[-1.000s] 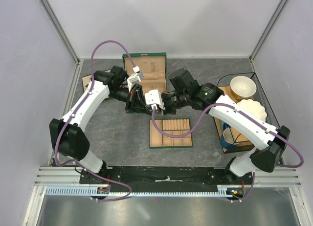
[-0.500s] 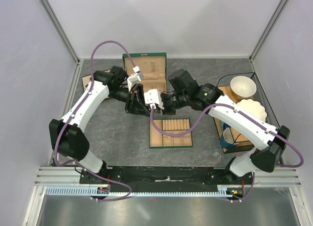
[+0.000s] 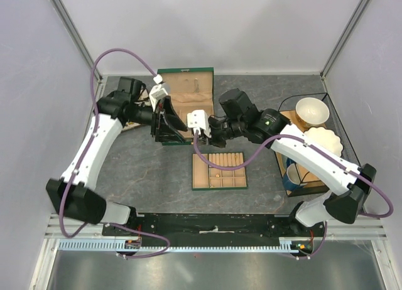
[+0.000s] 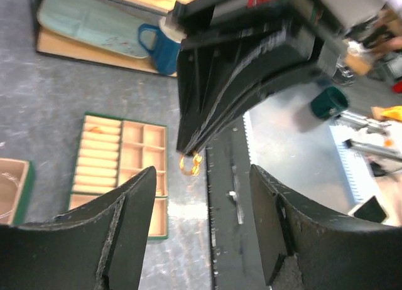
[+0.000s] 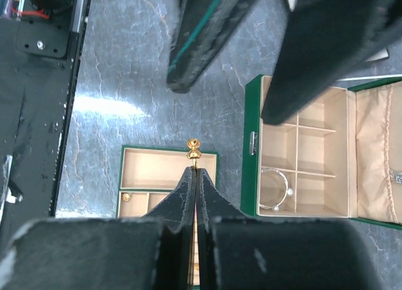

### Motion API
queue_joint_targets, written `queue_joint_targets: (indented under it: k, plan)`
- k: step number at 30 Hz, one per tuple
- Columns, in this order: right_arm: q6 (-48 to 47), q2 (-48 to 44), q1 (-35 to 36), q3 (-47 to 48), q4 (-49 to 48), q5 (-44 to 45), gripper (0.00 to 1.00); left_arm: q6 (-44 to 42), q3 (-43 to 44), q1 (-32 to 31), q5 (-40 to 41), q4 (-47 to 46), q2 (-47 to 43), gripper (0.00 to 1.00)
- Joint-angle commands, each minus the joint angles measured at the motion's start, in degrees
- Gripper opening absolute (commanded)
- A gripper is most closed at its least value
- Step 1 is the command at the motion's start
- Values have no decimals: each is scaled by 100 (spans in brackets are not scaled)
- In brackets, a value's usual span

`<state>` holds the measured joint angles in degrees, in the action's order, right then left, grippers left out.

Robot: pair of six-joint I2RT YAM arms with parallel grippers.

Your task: Organize the mixed jewelry

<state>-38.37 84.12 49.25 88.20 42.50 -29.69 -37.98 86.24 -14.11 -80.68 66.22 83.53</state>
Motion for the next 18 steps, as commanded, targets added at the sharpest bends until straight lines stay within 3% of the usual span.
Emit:
queue_joint_targets:
  k: [1, 6, 10, 18]
  plan:
    - [733, -343, -135, 241, -610, -221, 0, 2397, -1114, 22, 808, -3181, -1074, 68]
    - [1595, -387, -522, 531, -1137, -555, 0, 3796, -2136, 13, 1493, -5490, -1918, 67]
    - [2280, -361, -750, 645, -1568, -696, 0, 4674, -2505, 22, 1872, -6572, -1884, 62]
    - [3590, -159, -1339, 698, -2508, -1126, 0, 6231, -2770, 22, 2689, -8448, -1796, 62]
